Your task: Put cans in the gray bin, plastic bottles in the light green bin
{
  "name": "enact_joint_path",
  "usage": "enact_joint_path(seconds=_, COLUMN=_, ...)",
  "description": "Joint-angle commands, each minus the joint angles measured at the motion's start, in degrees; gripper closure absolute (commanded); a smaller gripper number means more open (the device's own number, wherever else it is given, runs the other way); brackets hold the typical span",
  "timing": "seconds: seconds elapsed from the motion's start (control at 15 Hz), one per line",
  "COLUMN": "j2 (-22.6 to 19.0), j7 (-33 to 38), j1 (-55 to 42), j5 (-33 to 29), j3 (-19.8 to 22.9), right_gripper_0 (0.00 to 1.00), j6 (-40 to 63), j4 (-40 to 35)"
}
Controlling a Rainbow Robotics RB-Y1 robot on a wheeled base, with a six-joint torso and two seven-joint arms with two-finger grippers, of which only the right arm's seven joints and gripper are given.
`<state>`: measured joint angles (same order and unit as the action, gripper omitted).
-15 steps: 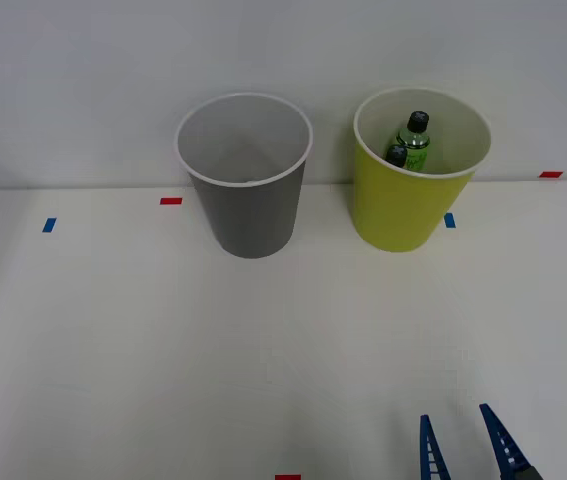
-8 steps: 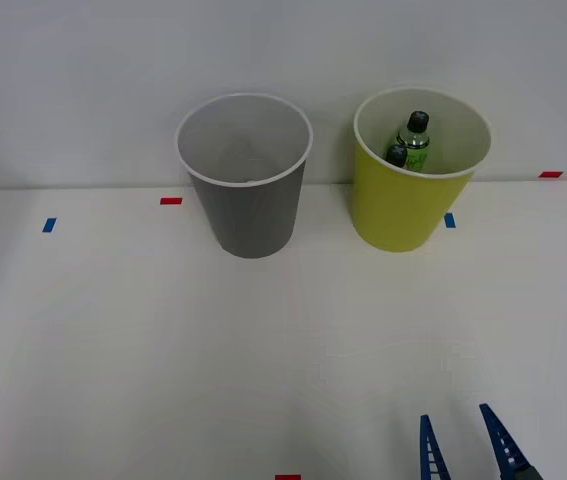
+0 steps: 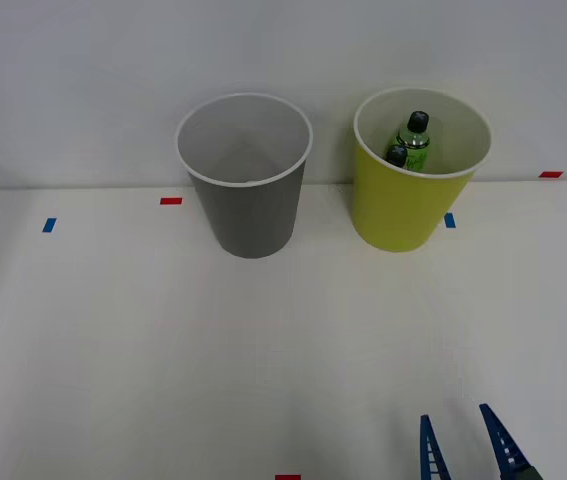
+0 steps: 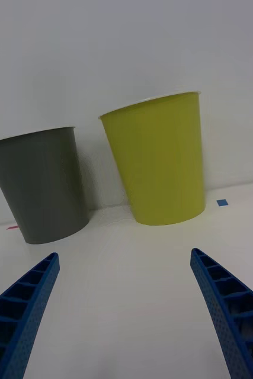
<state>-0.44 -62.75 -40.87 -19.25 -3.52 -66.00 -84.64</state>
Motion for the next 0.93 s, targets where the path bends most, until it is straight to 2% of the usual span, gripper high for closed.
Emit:
enact_joint_path(seconds=0.07, j2=0.00, j7=0.00, j1=0.00, j5=0.00, j3=0.00, right_gripper_0=0.24, j6=0.00, j4=0.00)
enact_joint_path(seconds=0.93, j2=0.00, j7=0.00, j1=0.00, j5=0.00, j3=0.00, right_gripper_0=0.25, j6=0.00, j4=0.00)
